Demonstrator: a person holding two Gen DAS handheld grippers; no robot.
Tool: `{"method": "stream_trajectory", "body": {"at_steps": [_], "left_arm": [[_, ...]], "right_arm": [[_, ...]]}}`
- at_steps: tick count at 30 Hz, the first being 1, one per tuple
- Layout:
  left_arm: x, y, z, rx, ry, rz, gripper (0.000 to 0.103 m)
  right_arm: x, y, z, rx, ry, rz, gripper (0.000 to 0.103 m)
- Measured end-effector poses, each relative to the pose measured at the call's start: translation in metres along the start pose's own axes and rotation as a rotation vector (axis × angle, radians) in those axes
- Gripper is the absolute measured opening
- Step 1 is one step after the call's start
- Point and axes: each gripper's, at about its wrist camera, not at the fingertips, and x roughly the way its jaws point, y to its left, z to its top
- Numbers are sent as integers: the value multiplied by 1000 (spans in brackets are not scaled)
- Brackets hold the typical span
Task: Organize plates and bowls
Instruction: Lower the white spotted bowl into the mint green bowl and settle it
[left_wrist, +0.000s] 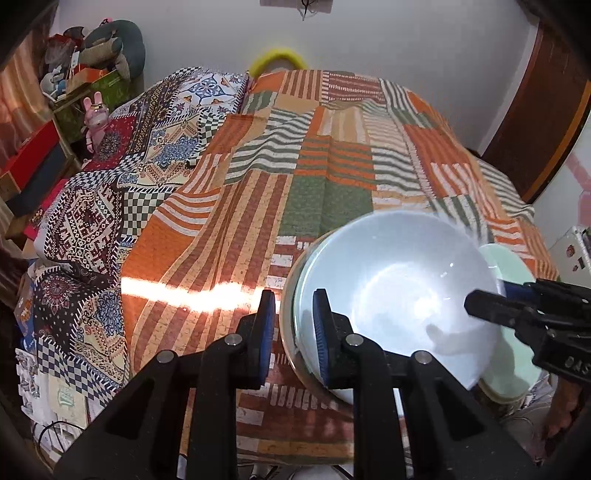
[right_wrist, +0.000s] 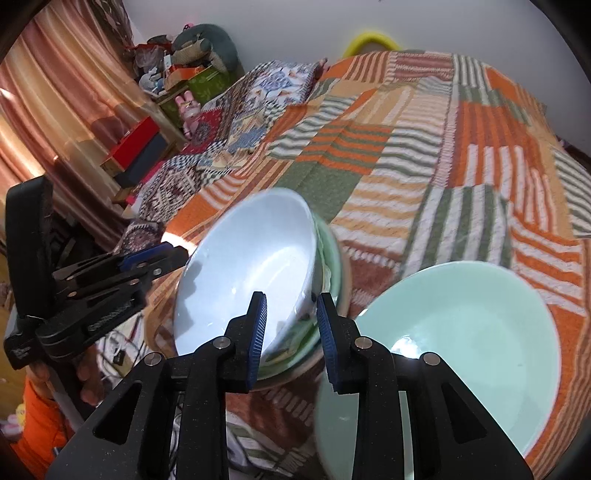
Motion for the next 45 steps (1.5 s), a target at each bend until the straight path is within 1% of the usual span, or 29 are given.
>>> {"method": "stream_trajectory", "body": {"at_steps": [2, 4, 5, 6, 8, 9, 20, 24, 29, 33, 36, 42, 45], "left_arm": [[-8, 0, 1, -2, -21, -13, 20], [-14, 0, 2, -3, -37, -25, 23], [-15, 0, 2, -5, -42, -30, 29], [-17, 0, 2, -9, -48, -36, 36], [-19, 1, -1, -18, -60, -45, 42], [-18, 2, -1, -19, -58, -46, 42], [14, 18, -21, -75, 38, -103, 43], [27, 17, -28, -86, 73, -131, 43], [33, 14, -30, -83, 79, -147, 43], [39, 13, -31, -101, 106, -197, 41], [39, 9, -30, -95, 97, -192, 35], [38, 9, -29, -99, 92, -187, 35], [34, 9, -30, -89, 73, -156, 35]], "right_arm": [[-6, -2, 2, 2, -19, -11, 27], [-11, -6, 4, 12, -33, -5, 33], [-12, -7, 4, 14, -40, -8, 36], [-13, -8, 4, 16, -48, -13, 37], [-12, -9, 4, 21, -47, -10, 37], [-10, -10, 4, 24, -44, -10, 37], [11, -16, 0, 43, 17, -4, 37], [18, -16, 1, 43, 35, 4, 38], [22, -18, 0, 47, 37, 10, 40], [23, -17, -1, 29, 34, 3, 42], [23, -16, -1, 24, 26, -4, 40], [23, -21, -1, 43, 21, 13, 40], [24, -21, -2, 50, 18, 18, 40]]}}
